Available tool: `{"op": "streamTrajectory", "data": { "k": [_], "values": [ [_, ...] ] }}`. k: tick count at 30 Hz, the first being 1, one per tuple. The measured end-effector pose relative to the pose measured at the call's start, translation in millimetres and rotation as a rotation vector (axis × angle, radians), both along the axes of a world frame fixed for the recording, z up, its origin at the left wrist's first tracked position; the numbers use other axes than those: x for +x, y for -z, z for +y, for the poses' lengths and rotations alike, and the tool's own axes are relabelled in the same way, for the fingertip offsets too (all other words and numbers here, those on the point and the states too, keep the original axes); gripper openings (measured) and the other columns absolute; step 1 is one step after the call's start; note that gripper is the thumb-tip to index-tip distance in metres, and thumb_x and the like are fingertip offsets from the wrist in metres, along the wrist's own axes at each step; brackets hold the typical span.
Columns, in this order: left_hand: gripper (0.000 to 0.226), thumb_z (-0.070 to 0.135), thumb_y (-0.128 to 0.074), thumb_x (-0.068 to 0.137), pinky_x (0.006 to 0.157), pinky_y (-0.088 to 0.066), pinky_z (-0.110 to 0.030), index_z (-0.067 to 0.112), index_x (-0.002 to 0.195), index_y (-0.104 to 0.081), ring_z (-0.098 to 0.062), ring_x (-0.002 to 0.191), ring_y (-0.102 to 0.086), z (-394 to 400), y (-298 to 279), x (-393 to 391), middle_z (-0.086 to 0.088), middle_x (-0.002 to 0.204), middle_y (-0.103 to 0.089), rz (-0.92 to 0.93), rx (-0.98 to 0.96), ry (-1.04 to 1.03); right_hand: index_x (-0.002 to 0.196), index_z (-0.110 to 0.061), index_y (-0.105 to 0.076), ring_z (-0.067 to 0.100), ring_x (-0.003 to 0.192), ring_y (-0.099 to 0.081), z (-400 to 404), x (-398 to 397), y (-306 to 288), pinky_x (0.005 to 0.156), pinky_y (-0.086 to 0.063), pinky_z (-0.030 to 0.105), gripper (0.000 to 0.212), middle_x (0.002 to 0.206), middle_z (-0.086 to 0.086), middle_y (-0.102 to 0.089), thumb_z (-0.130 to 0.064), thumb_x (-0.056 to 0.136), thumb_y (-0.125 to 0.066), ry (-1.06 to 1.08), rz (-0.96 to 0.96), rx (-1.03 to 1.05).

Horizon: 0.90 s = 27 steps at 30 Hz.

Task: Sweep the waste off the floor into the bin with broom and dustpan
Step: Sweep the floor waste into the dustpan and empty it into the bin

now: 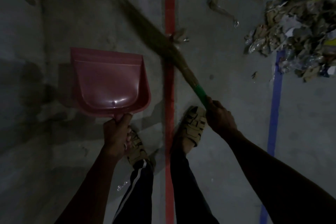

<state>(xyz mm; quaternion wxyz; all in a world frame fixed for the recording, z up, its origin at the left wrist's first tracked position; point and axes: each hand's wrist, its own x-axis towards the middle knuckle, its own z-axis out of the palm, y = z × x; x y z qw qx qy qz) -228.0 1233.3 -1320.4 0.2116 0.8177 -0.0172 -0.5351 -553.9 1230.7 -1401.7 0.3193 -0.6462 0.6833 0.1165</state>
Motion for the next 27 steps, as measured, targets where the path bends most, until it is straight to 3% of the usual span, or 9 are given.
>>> {"op": "streamTrajectory", "data": {
  "k": [5, 8, 11, 15, 20, 27],
  "values": [
    [0.047, 0.043, -0.072, 0.09, 0.039, -0.026, -0.014, 0.017, 0.062, -0.045, -0.01, 0.032, -0.033, -3, -2, -16, -0.001, 0.049, -0.04, 0.021, -0.026, 0.051, 0.157, -0.018, -0.015, 0.04, 0.085, -0.059, -19, -22, -7, 0.068, -0.054, 0.049, 0.065, 0.146, 0.016, -0.04, -0.021, 0.101, -0.047, 0.225, 0.103, -0.07],
    [0.049, 0.043, -0.074, 0.089, 0.043, -0.027, -0.016, 0.019, 0.059, -0.044, -0.01, 0.033, -0.033, -10, -3, -25, 0.001, 0.049, -0.042, 0.038, -0.042, 0.031, 0.156, -0.016, -0.009, 0.041, 0.071, -0.058, -18, -33, -8, 0.06, -0.055, 0.053, 0.069, 0.157, 0.014, -0.024, -0.02, 0.099, -0.047, 0.219, 0.122, -0.138],
    [0.044, 0.036, -0.073, 0.091, 0.039, -0.027, -0.015, 0.018, 0.063, -0.045, -0.009, 0.034, -0.033, -22, -8, -40, 0.0, 0.052, -0.043, 0.071, -0.057, 0.023, 0.157, -0.016, -0.001, 0.037, 0.064, -0.059, -10, -37, -10, 0.054, -0.055, 0.047, 0.07, 0.161, 0.017, -0.016, -0.022, 0.102, -0.044, 0.153, 0.109, -0.145],
    [0.039, 0.034, -0.075, 0.089, 0.039, -0.026, -0.019, 0.018, 0.067, -0.047, -0.012, 0.035, -0.033, -38, -13, -63, 0.0, 0.05, -0.043, 0.123, -0.112, 0.03, 0.156, -0.006, -0.012, 0.034, 0.054, -0.055, -1, -32, -7, 0.044, -0.05, 0.04, 0.066, 0.157, 0.024, -0.026, -0.02, 0.101, -0.046, 0.025, 0.038, -0.174],
    [0.039, 0.036, -0.076, 0.088, 0.042, -0.029, -0.021, 0.017, 0.067, -0.048, -0.012, 0.035, -0.034, -56, -16, -97, 0.0, 0.049, -0.044, 0.162, -0.135, 0.077, 0.157, -0.015, -0.012, 0.026, 0.062, -0.061, 1, -32, 10, 0.046, -0.054, 0.04, 0.079, 0.155, 0.013, -0.026, -0.015, 0.093, -0.059, -0.106, 0.007, -0.057],
    [0.038, 0.031, -0.073, 0.09, 0.044, -0.03, -0.022, 0.013, 0.068, -0.048, -0.013, 0.034, -0.035, -81, -25, -137, -0.001, 0.049, -0.045, 0.148, -0.148, 0.159, 0.152, -0.025, -0.023, 0.028, 0.066, -0.059, -44, -80, 3, 0.049, -0.055, 0.042, 0.062, 0.146, 0.004, -0.034, -0.023, 0.098, -0.053, 0.143, 0.132, -0.041]
  ]
}}
